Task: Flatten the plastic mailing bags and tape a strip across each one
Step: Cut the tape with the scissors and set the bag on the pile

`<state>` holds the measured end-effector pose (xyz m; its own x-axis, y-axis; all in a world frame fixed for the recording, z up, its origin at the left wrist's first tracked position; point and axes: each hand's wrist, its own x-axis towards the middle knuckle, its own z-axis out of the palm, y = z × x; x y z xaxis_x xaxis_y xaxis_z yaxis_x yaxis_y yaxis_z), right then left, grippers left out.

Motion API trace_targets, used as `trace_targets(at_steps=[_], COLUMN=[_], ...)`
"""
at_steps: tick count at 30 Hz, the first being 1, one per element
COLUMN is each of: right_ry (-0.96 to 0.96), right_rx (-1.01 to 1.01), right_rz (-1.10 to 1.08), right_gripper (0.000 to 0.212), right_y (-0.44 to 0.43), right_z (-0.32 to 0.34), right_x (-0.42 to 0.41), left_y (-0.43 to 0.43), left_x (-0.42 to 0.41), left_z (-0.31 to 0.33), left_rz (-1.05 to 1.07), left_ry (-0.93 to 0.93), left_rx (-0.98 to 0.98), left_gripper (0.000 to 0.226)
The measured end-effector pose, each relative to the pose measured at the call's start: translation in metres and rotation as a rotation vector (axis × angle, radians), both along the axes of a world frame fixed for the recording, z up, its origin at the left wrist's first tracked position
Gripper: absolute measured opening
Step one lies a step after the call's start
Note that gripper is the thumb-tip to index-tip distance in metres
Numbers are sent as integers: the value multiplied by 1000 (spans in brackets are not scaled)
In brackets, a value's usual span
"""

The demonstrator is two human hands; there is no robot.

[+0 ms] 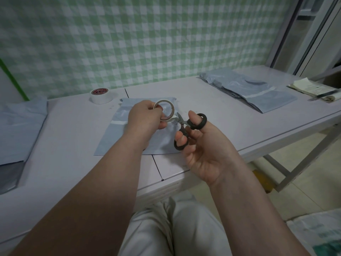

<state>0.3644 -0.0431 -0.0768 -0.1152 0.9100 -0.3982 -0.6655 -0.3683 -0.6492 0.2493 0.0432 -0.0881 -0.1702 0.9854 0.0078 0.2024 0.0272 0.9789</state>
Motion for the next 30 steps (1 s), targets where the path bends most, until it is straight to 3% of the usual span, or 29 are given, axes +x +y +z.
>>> trace_targets(at_steps=[30], right_ry=[-53], right_rx=[14], right_rz=[-24], right_gripper=[17], right_y=[1], right_z=[-3], right_x=[-1], left_y=[3], left_x=[-1], left_z=[-2], left_rz=[9], left_ry=[-7], left_rx=[1], left_gripper=[14])
